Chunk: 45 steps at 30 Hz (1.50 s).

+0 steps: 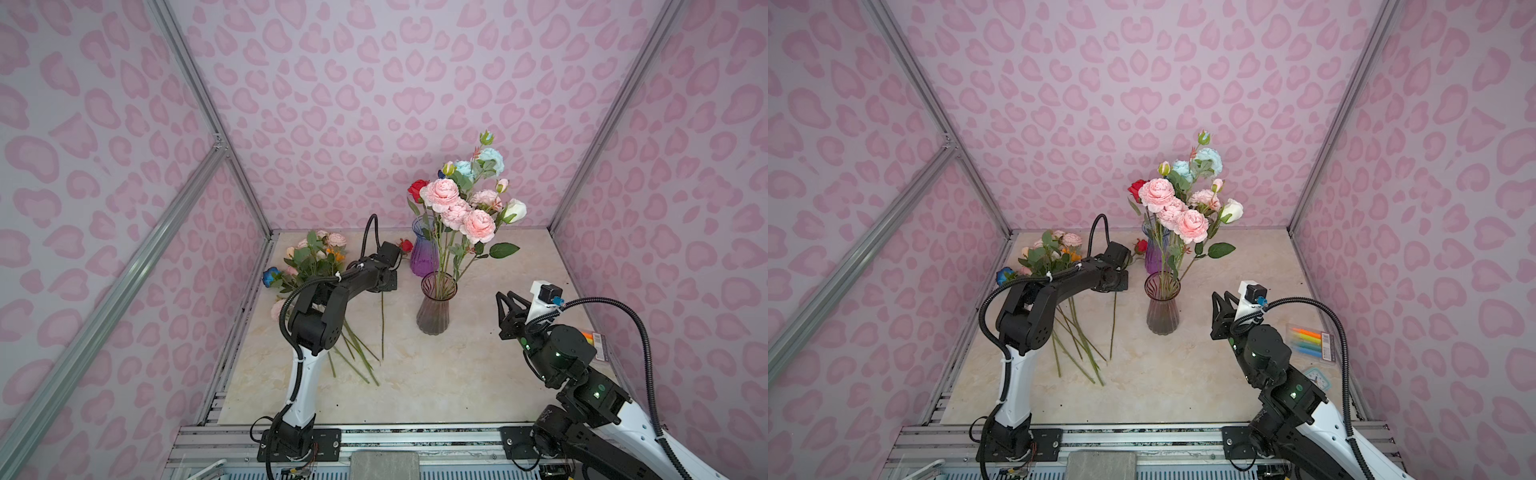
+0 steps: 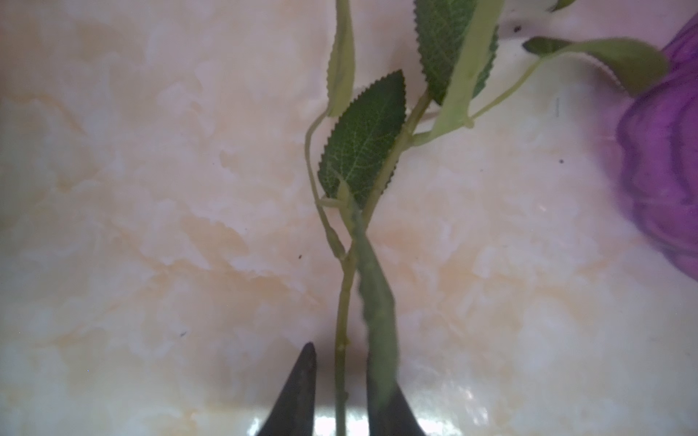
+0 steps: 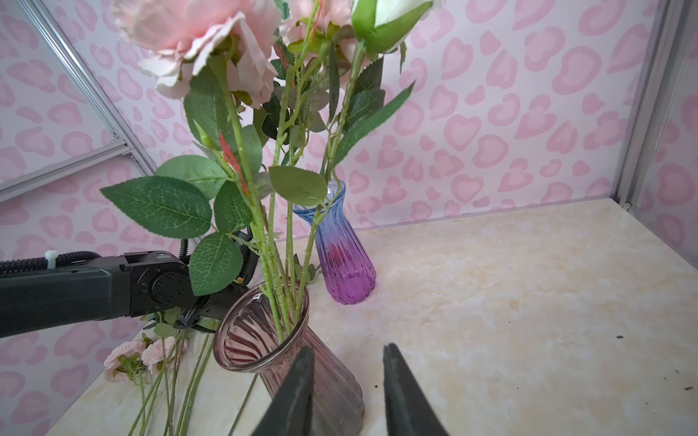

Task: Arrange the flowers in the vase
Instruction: 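Close the left gripper on the red rose stem, then lift the red rose upright with the left gripper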

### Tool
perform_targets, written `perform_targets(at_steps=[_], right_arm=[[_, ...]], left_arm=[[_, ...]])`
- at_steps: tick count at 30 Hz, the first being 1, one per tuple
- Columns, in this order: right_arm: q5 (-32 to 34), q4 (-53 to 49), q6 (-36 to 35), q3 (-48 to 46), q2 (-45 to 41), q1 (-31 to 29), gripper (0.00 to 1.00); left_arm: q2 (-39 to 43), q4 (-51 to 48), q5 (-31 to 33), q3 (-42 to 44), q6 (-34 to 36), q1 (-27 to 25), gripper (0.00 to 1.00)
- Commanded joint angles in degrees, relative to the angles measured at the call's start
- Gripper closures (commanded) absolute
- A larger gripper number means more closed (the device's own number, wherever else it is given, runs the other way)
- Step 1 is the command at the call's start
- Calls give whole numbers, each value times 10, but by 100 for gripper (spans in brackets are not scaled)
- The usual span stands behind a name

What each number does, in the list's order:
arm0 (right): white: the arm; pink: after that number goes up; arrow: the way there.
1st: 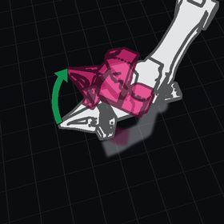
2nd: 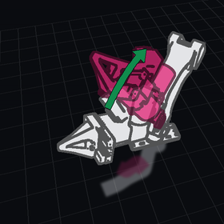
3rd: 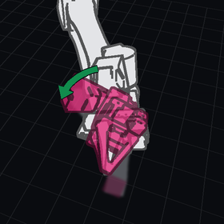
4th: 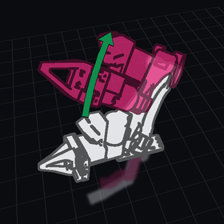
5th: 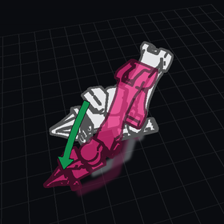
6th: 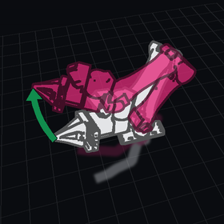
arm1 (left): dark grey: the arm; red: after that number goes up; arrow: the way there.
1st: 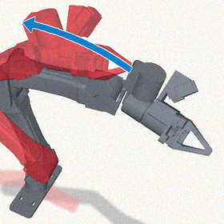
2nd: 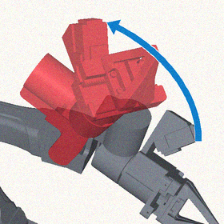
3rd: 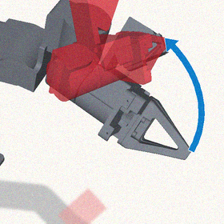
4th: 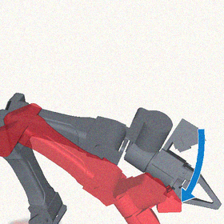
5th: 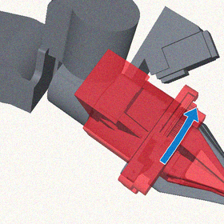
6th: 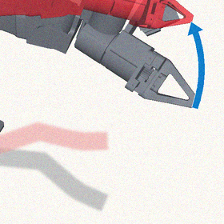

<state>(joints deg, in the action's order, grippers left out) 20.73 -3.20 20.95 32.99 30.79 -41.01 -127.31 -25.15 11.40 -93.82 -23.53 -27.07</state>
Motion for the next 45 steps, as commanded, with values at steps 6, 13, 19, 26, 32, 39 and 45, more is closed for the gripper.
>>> perform_targets(at_steps=[6,13,19,26,32,39,45], right_arm=[[-5,6,8,2,-2,4,68],[-7,2,-7,20,6,4,68],[-18,1,-19,39,14,5,68],[-80,8,-36,61,24,5,68],[-143,7,-63,91,30,3,67],[-168,10,-76,123,55,-12,67],[-169,15,-85,144,79,-45,67]], left_arm=[[5,-13,-14,5,2,9,97],[122,29,-8,70,-19,26,97],[262,78,-3,135,-23,31,97],[447,164,11,267,-46,31,97],[638,276,16,417,-62,31,97],[806,366,-74,498,-44,29,97],[851,406,-193,481,-29,26,97]])
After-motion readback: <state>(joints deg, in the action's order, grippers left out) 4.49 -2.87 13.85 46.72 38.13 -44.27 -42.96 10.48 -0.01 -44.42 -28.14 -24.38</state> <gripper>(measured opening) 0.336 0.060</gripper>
